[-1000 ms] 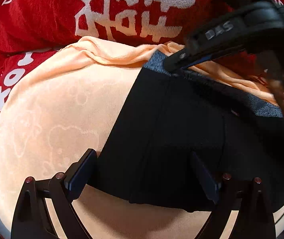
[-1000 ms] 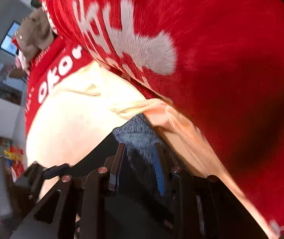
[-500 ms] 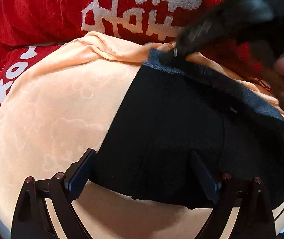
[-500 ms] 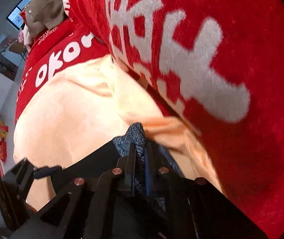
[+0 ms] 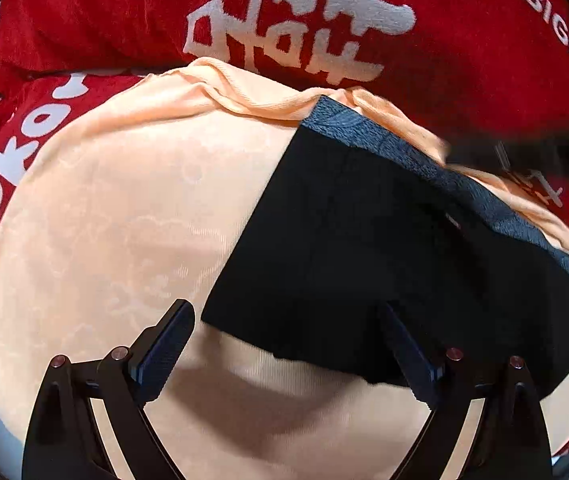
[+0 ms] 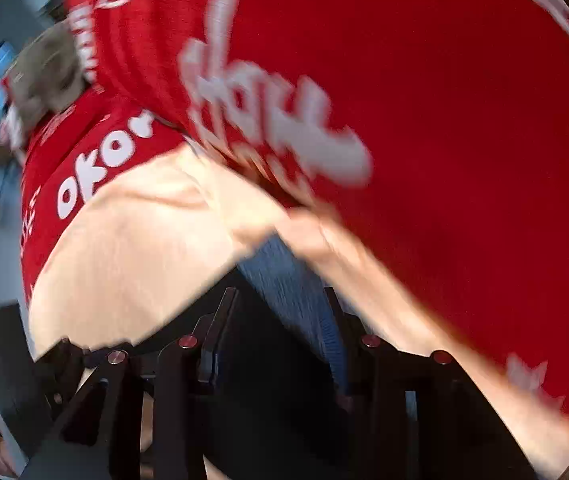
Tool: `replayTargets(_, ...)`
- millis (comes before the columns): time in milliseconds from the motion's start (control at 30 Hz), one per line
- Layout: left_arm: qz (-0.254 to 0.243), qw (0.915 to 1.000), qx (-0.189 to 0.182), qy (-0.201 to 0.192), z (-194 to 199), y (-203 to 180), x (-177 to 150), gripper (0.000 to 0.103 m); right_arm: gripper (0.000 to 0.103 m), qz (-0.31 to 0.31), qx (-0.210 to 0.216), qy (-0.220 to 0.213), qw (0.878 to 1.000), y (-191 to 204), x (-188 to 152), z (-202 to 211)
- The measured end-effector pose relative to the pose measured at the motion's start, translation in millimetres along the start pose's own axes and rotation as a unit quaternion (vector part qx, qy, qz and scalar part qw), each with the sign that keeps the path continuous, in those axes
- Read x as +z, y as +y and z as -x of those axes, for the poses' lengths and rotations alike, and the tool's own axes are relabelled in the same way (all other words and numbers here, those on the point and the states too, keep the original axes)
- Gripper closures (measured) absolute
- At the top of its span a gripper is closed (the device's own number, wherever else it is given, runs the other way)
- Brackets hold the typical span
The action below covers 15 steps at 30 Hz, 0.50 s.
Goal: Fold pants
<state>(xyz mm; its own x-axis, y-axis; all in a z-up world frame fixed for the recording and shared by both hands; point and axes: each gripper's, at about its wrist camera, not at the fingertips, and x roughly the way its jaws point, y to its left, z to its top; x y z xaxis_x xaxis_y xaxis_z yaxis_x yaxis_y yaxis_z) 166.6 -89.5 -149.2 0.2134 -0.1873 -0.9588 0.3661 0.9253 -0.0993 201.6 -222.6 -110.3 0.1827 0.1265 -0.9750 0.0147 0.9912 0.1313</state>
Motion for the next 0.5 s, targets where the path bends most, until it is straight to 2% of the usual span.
replayTargets(67, -0.017, 0.9998, 0.007, 0.006, 3, -7, -3, 0.008, 0.059, -0.051, -0.002, 0.026, 0.998, -19, -32, 4)
replayTargets(267, -0.106, 0.9942, 0.019, -0.001, 16, -58, -11, 0.008, 0.059, -0.135, -0.022, 0.029, 0.990, -81, -124, 41)
replayTargets(367, -0.141, 0.9900, 0.012, 0.005, 13, -100, -12, 0.008, 0.059, -0.180, -0.035, 0.023, 0.983, -107, -159, 55)
replayTargets(500, -0.173, 0.9848, -0.005, -0.001, 7, -171, -6, 0.008, 0.059, -0.251, -0.056, 0.017, 0.966, -173, -218, 80)
